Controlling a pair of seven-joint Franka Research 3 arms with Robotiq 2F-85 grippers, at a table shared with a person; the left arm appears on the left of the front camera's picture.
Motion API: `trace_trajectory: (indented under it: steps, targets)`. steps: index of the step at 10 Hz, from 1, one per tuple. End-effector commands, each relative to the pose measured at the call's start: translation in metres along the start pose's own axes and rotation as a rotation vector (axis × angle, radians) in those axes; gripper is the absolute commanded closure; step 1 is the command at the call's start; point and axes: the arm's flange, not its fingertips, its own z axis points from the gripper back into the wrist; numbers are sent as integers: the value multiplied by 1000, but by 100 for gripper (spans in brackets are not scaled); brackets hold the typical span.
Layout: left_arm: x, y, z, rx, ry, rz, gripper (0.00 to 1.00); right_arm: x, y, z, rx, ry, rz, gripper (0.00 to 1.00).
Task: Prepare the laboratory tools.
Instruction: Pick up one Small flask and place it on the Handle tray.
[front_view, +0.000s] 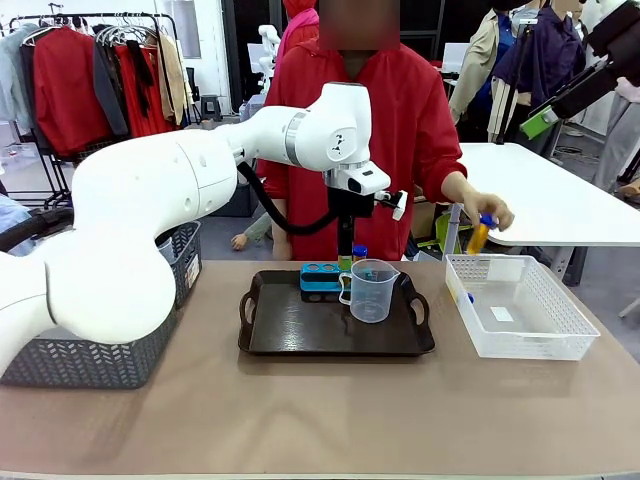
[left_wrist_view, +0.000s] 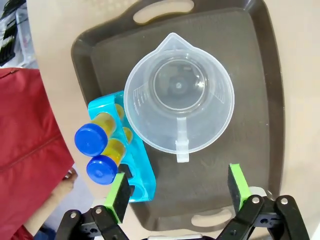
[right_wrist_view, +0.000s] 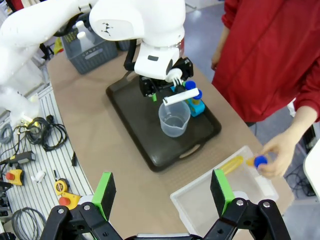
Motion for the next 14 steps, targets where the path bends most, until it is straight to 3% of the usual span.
trace_trajectory:
  steps: [1,2,4,10,14]
  targets:
    - [-7,-17,-5,-6,34,43,0,1,0,1,5,-6,-1,0]
    - [0,0,0,0,0,0,0,1,0,1,5,-6,-1,0]
    - [1,0,-3,-2,4,11,0,1,0,1,5,-6,-1,0]
    - [-71,-100,64,32,-12,264,0,1,0,1,5,-6,-1,0]
    - [-124,-169,101,138,11,467,0,1,0,1,5,-6,-1,0]
